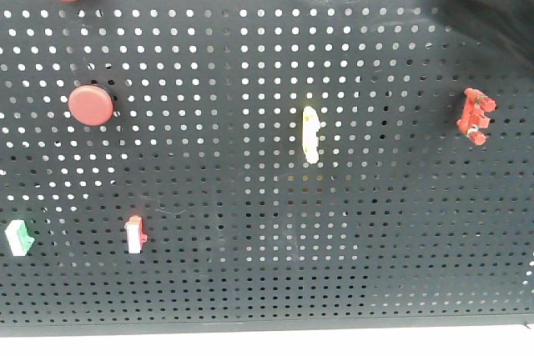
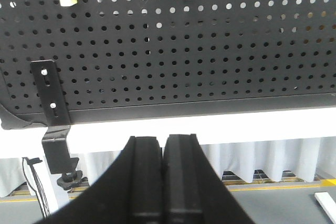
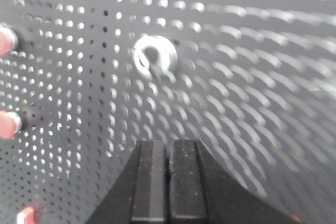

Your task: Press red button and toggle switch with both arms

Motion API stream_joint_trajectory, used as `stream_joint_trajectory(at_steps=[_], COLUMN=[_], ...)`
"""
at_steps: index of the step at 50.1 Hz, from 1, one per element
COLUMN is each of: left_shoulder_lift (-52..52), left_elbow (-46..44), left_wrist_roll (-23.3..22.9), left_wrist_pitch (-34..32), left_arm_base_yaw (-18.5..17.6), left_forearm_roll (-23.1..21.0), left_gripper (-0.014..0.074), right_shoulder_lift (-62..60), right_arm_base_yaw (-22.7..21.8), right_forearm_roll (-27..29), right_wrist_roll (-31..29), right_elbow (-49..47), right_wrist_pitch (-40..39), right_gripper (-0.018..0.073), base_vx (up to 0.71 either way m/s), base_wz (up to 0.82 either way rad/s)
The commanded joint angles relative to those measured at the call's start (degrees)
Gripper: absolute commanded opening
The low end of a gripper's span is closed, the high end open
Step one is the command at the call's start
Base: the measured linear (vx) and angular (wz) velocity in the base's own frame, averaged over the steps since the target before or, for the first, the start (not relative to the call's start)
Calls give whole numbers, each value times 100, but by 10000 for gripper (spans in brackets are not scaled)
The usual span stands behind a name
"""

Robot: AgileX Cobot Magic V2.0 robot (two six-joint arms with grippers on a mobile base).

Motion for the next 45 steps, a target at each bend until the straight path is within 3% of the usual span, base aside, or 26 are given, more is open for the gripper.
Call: stream_joint_trajectory(at_steps=[1, 7, 13, 27, 32, 45], left_shoulder_lift=[-33, -33, -33, -33, -41, -34], left_elbow=[150, 150, 150, 150, 150, 150], left_wrist_roll=[-38, -38, -38, -38, -38, -38], left_wrist_pitch=[-440, -440, -440, -446, -426, -432], left_arm_base_yaw=[-9, -9, -9, -9, -9, -9], left_forearm_roll=[-57, -57, -57, -57, -57, -57], left_gripper=[1, 1, 1, 1, 1, 1], right_shoulder_lift=[-1015, -2305, -3247, -4811, -4727, -4713], right_arm_base_yaw=[-585, -1344, -1827, -2273, -2293, -2286], right_forearm_roll=[297, 195, -190, -299, -299, -234], right_wrist_roll=[241, 436, 477, 540, 573, 592], right_elbow=[1226, 2923, 4183, 6200, 6247, 6268], right_wrist_pitch=[-1161, -1365, -1041, -918, -507, -469], right_gripper=[-3, -3, -3, -3, -3, -3], base_vx=[0, 0, 0, 0, 0, 0], base_wz=[0, 0, 0, 0, 0, 0])
